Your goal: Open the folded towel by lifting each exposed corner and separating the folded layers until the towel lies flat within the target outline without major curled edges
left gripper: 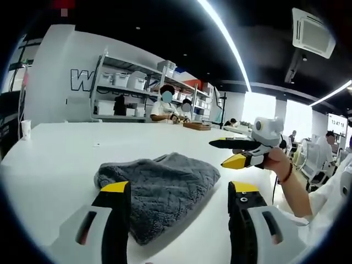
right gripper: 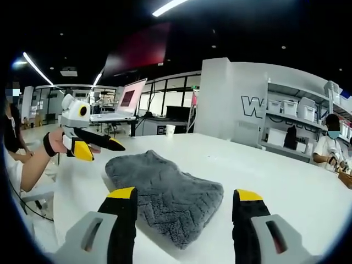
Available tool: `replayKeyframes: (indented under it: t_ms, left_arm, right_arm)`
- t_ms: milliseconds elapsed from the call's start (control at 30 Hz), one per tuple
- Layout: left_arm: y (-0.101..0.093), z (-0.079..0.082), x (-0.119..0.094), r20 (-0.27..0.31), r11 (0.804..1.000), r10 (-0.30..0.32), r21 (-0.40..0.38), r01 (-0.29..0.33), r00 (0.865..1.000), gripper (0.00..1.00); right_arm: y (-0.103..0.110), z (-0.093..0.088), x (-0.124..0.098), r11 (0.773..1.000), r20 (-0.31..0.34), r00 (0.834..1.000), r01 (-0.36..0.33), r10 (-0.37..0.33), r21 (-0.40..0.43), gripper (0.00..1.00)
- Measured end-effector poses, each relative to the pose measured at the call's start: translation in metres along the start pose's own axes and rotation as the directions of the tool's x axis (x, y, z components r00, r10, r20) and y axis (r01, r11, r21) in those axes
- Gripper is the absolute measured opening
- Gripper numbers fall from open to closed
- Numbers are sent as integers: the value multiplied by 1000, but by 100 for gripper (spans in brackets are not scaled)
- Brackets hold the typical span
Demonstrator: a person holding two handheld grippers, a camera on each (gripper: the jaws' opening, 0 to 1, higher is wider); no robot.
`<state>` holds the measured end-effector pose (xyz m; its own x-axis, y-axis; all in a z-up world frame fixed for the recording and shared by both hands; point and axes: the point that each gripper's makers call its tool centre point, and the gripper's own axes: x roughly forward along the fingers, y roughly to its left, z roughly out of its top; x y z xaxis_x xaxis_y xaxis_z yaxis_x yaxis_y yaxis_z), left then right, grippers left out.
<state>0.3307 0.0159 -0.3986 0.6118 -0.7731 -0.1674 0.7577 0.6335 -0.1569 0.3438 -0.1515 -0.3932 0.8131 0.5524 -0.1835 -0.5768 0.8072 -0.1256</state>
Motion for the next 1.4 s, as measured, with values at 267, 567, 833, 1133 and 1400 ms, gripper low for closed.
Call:
replayKeyframes:
  t_ms: [267, 567, 833, 1133, 1400]
  left_arm:
    - [-1, 2, 4, 6, 1000, -10, 5, 10, 1000, 71]
    - [-2, 4, 9, 7, 1000, -22, 7, 22, 1000, 72]
    - [2, 8, 9, 23, 1000, -14, 6, 14, 1000, 72]
    - [9, 10, 11, 25, 1000, -10, 22, 10, 1000, 71]
    - [17, 10, 16, 24, 1000, -2, 5, 2, 1000, 70]
  right_arm:
    - [-2, 0, 4, 1000, -6, 1000, 5, -5, 1, 67]
    - [-3, 5, 8, 1000, 14, 1000, 3, -3, 0, 69]
    - [-8, 0, 15, 1000, 0, 1000, 2, -2, 15, 68]
    - [-15, -2, 21, 1000, -18, 1000, 2, -1, 25, 66]
    - [-18, -7, 25, 999, -35, 999, 4, -3, 39, 66]
